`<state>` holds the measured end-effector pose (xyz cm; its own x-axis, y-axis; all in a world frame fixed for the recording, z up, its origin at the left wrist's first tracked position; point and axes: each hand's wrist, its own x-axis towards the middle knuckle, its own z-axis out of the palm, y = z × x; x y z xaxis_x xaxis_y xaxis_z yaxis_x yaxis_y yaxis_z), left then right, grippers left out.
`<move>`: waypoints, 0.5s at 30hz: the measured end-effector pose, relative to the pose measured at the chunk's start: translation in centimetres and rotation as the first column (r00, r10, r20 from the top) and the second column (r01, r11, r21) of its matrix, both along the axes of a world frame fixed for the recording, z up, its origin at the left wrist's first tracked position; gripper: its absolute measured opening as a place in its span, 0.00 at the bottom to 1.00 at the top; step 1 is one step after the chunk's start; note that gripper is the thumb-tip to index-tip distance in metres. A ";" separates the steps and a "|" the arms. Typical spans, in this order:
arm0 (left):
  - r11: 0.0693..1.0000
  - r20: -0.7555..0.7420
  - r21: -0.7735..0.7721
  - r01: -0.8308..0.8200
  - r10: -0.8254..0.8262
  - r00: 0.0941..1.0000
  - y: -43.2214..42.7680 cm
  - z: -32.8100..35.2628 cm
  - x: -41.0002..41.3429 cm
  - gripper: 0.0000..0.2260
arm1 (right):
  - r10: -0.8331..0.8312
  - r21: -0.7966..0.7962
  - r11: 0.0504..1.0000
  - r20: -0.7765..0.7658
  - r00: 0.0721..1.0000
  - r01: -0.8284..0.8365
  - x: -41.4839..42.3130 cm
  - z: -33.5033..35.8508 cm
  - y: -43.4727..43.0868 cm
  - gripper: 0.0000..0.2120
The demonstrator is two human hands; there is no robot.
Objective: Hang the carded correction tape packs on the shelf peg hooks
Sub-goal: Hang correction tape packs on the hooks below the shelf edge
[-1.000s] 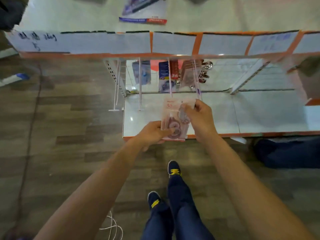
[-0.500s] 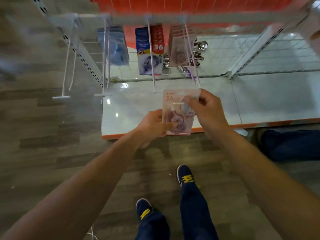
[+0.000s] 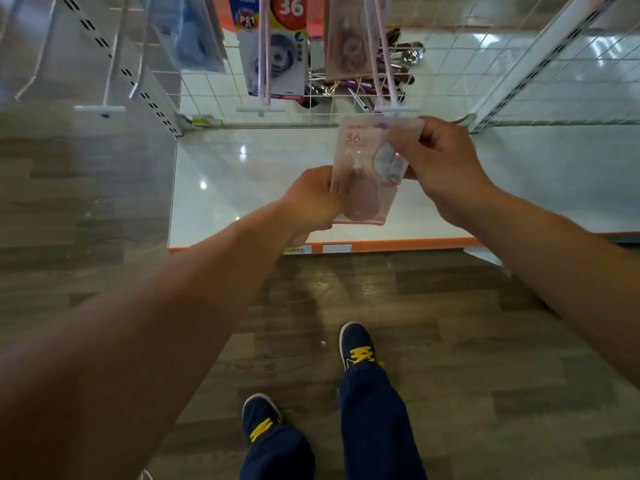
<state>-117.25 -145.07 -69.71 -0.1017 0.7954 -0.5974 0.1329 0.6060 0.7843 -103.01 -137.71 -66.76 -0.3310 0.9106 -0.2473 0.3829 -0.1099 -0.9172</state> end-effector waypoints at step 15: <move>0.997 0.031 -0.033 -0.073 0.074 0.997 5.4 -2.2 0.5 0.18 | 0.086 0.117 0.989 0.062 0.994 -0.092 -0.2 -2.5 6.6 0.08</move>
